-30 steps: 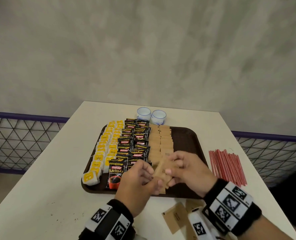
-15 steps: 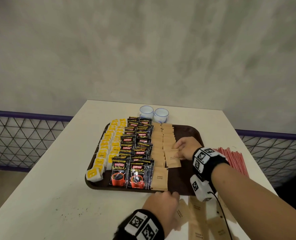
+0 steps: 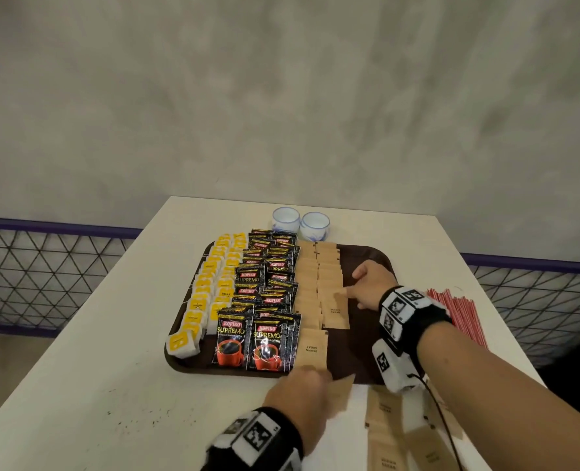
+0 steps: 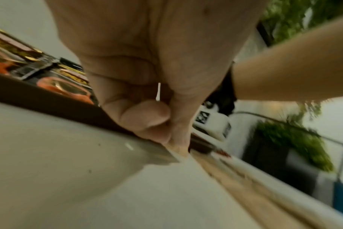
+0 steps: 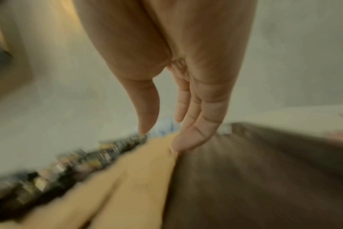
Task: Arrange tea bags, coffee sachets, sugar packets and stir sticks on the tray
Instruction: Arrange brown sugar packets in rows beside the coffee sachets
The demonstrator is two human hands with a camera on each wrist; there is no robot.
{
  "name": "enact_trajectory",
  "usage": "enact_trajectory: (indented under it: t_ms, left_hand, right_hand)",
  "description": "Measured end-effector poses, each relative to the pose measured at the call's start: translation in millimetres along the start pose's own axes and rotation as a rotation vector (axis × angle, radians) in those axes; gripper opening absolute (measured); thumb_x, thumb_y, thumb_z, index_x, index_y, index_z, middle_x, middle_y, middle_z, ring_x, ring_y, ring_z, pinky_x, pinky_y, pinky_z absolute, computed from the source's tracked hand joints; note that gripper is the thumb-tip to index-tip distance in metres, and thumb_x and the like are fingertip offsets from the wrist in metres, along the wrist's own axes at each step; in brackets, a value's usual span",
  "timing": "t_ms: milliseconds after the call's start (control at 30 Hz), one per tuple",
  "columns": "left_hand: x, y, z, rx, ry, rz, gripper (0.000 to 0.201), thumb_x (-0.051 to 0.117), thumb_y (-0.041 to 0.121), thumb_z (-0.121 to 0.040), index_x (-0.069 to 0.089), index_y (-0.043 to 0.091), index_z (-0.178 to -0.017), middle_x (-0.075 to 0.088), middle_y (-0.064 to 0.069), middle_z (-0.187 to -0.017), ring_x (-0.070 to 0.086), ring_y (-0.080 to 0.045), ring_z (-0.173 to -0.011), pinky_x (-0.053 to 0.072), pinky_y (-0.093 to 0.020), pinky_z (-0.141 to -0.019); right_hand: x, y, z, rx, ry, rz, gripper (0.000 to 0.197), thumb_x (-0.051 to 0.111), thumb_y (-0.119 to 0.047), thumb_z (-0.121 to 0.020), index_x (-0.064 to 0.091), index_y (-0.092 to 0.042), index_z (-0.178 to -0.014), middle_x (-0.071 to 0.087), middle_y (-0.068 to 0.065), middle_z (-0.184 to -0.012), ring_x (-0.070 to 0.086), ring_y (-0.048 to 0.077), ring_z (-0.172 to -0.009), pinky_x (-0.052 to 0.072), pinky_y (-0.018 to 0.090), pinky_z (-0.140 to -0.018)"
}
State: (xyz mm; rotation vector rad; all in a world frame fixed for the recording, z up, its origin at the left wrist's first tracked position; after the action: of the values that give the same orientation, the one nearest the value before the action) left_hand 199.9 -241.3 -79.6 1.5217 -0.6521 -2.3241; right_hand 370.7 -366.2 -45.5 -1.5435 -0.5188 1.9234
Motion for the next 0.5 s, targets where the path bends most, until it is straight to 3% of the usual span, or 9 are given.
enact_trajectory:
  t_ms: [67,133,200,233,267,333,433,500]
  left_hand:
    - [-20,-1,3,0.039,0.075,0.314,0.014,0.054,0.01,-0.092,0.059,0.021,-0.101,0.063,-0.006,-0.096,0.059,-0.012,-0.073,0.052,-0.023,-0.067]
    - [-42,0,7,0.056,0.102,0.66,0.019,0.059,0.007,-0.089,0.056,0.023,-0.098,0.061,-0.006,-0.086,0.052,-0.006,-0.055,0.047,-0.02,-0.05]
    - [-60,2,5,0.075,0.135,0.767,0.024,0.068,0.006,-0.081,0.055,0.014,-0.1,0.065,-0.01,-0.086,0.053,-0.005,-0.051,0.046,-0.02,-0.047]
    - [-66,5,3,0.097,0.158,0.79,0.028,0.072,0.005,-0.077,0.054,0.01,-0.097,0.067,-0.014,-0.086,0.055,-0.008,-0.051,0.046,-0.022,-0.046]
    - [-70,8,4,0.099,0.171,0.826,0.033,0.076,0.003,-0.073,0.052,0.008,-0.095,0.067,-0.017,-0.085,0.056,-0.011,-0.051,0.046,-0.023,-0.045]
    - [-67,12,7,0.1,0.16,0.848,0.039,0.08,0.004,-0.069,0.049,0.008,-0.093,0.065,-0.013,-0.077,0.057,-0.013,-0.052,0.048,-0.023,-0.048]
    - [-51,10,17,0.104,0.142,0.649,0.046,0.084,0.025,-0.065,0.05,0.019,-0.095,0.065,0.0,-0.079,0.058,-0.007,-0.061,0.049,-0.018,-0.058]
    - [-15,6,16,0.099,0.015,0.431,0.046,0.081,0.039,-0.064,0.051,0.027,-0.096,0.062,0.008,-0.09,0.061,-0.006,-0.078,0.048,-0.018,-0.069]
  right_hand:
    - [-9,-13,28,-0.081,-0.079,-0.13,0.024,0.072,-0.024,-0.082,0.052,-0.019,-0.095,0.059,0.006,-0.089,0.06,0.018,-0.068,0.057,0.033,-0.065]
    - [-4,-26,75,-0.173,-0.32,-0.295,0.024,0.069,-0.028,-0.085,0.058,-0.017,-0.102,0.063,0.008,-0.095,0.063,0.018,-0.078,0.057,0.033,-0.067]
    - [10,-33,128,-0.245,-0.593,-0.408,0.03,0.069,-0.023,-0.084,0.06,-0.015,-0.112,0.068,0.008,-0.099,0.067,0.02,-0.087,0.057,0.033,-0.068]
    - [14,-33,146,-0.281,-0.653,-0.427,0.029,0.068,-0.016,-0.085,0.062,-0.012,-0.112,0.07,0.012,-0.1,0.068,0.022,-0.087,0.057,0.032,-0.066]
    - [15,-31,156,-0.316,-0.641,-0.417,0.025,0.067,-0.01,-0.086,0.064,-0.009,-0.11,0.07,0.015,-0.098,0.067,0.023,-0.084,0.056,0.032,-0.063]
    - [6,-23,152,-0.341,-0.466,-0.395,0.018,0.063,-0.005,-0.088,0.068,-0.011,-0.105,0.071,0.016,-0.089,0.066,0.023,-0.074,0.054,0.032,-0.057]
    - [-16,1,118,-0.214,-0.213,-0.315,0.015,0.061,-0.006,-0.09,0.065,-0.013,-0.102,0.073,0.006,-0.089,0.068,0.021,-0.08,0.052,0.024,-0.059]
    - [-22,23,89,-0.078,-0.125,-0.2,0.011,0.056,-0.008,-0.092,0.061,-0.011,-0.101,0.069,0.002,-0.099,0.063,0.015,-0.087,0.047,0.017,-0.061]
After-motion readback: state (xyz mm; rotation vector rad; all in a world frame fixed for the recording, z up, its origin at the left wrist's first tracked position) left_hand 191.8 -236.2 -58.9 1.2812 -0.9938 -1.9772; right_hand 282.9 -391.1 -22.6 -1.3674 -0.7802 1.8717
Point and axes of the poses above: each hand's wrist, its own z-axis away from the middle knuckle, its own x-axis out of the palm, y = z × x, the point moved 10 cm from there along -z, towards the middle knuckle
